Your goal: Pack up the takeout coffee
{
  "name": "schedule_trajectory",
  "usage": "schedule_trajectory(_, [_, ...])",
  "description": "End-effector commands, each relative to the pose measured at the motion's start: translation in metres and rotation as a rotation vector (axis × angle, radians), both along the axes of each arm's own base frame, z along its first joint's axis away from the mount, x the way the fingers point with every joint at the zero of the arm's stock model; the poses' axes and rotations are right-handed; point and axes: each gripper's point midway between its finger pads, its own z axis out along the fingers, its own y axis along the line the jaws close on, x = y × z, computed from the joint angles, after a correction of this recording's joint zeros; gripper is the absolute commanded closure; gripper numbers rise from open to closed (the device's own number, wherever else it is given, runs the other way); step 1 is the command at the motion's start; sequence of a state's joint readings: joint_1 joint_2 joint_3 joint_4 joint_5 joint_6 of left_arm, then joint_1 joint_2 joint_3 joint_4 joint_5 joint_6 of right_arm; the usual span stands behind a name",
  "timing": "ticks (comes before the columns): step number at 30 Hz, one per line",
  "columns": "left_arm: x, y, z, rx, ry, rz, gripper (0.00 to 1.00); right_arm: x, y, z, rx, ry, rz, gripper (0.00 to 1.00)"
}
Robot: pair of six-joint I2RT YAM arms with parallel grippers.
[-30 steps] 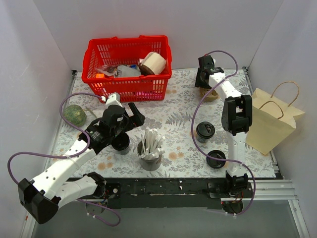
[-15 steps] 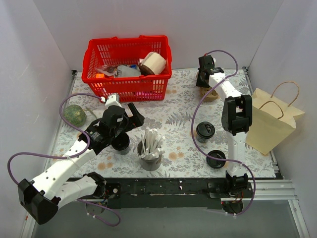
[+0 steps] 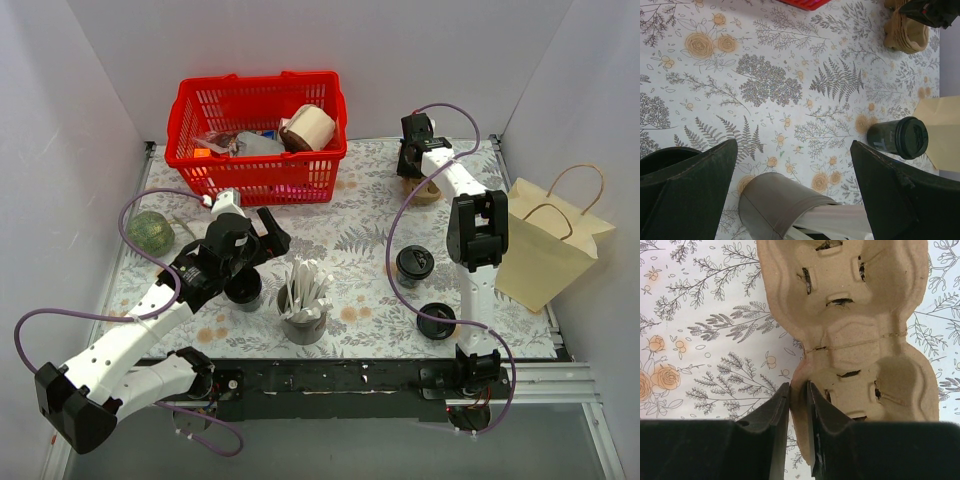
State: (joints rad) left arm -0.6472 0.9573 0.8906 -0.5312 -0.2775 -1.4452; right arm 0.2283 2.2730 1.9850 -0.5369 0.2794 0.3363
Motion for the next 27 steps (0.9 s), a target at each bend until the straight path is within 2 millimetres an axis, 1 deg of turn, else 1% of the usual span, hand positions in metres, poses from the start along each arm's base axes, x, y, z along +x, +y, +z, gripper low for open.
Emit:
schedule_trajectory(1, [0.000, 0.004, 0.003, 0.013, -0.009, 0.000, 0.02, 0.007, -0.001, 0.028, 0.021, -0.075, 0.000, 0.83])
schedule_trajectory(5, [0.000, 0.000, 0.001, 0.010, -0.002, -0.014, 0.02, 0.006, -0.001, 0.039, 0.024, -0.092, 0.003, 0.85])
schedule_trajectory(8, [-0.001, -0.002, 0.000, 0.010, 0.002, -0.027, 0.02, 0.004, 0.000, 0.042, 0.031, -0.093, 0.012, 0.86])
schedule_trajectory(10, [0.000, -0.002, 0.000, 0.008, 0.002, -0.028, 0.02, 0.000, 0.000, 0.039, 0.033, -0.083, 0.015, 0.88])
schedule_trajectory(12, [-0.001, -0.003, -0.001, 0.005, 0.005, -0.032, 0.02, -0.004, 0.001, 0.040, 0.038, -0.085, 0.021, 0.92])
schedule_trajectory(13, [-0.001, -0.003, -0.002, 0.005, 0.007, -0.034, 0.02, -0.008, 0.000, 0.034, 0.036, -0.074, 0.023, 0.92])
schedule_trajectory(14, [-0.002, -0.004, -0.001, 0.004, 0.006, -0.036, 0.02, -0.009, -0.001, 0.038, 0.039, -0.079, 0.026, 0.93])
schedule_trajectory(20, [-0.001, -0.007, -0.002, 0.002, 0.009, -0.051, 0.02, -0.021, 0.003, 0.036, 0.057, -0.051, 0.062, 0.91])
schedule_trajectory(22, [-0.001, -0.007, -0.003, 0.003, 0.014, -0.052, 0.02, -0.027, 0.004, 0.035, 0.067, -0.040, 0.072, 0.90])
schedule_trajectory(23, [-0.001, -0.007, -0.004, 0.003, 0.014, -0.052, 0.02, -0.029, 0.004, 0.037, 0.073, -0.040, 0.074, 0.88])
schedule_trajectory(24, [-0.001, -0.008, -0.003, 0.003, 0.013, -0.054, 0.02, -0.032, 0.004, 0.033, 0.084, -0.027, 0.083, 0.87])
schedule_trajectory(27, [-0.001, -0.008, -0.003, 0.004, 0.015, -0.059, 0.02, -0.036, 0.005, 0.030, 0.126, -0.013, 0.094, 0.87])
